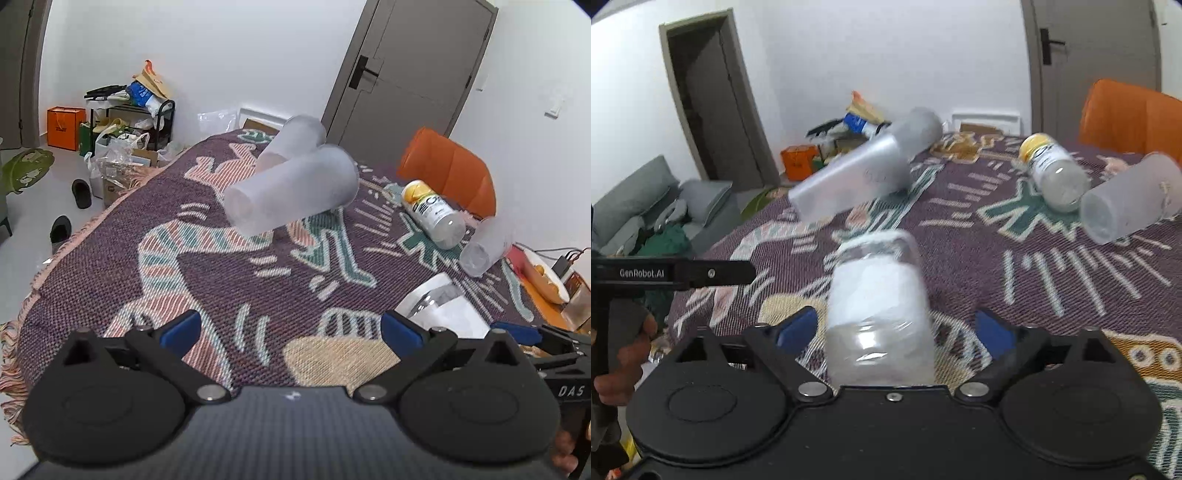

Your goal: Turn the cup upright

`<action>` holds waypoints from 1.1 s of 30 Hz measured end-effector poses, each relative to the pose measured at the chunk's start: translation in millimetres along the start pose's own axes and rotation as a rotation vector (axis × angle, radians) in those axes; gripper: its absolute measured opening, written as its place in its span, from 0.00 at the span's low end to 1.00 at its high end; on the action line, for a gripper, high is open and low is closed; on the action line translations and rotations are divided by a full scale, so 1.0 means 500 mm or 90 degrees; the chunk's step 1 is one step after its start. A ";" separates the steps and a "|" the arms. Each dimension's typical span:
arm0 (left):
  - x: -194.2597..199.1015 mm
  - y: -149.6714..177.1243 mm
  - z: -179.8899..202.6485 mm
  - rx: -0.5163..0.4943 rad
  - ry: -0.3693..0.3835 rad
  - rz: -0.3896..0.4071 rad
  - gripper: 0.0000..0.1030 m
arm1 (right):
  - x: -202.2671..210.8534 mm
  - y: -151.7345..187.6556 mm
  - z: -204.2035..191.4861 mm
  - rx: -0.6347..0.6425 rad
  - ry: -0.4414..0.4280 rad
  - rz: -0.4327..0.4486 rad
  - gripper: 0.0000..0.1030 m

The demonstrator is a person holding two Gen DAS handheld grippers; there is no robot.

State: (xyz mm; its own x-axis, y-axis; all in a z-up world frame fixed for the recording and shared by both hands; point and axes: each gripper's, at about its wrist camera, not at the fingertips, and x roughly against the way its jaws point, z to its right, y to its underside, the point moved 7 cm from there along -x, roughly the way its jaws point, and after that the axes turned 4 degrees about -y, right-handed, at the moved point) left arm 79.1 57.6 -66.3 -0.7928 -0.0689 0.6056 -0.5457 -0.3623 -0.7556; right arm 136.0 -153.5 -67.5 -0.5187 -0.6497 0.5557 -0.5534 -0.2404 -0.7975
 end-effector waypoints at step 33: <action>-0.151 -0.003 0.153 0.208 0.189 -0.196 0.87 | 0.067 0.062 0.176 -0.111 0.059 0.032 0.96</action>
State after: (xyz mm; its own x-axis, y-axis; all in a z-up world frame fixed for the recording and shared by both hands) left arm 160.4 -7.6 -91.9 -0.6775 0.3347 0.6550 -0.6901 -0.5973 -0.4086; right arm 159.0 -246.2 -94.1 -0.6018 -0.5865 0.5422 -0.6254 -0.0763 -0.7766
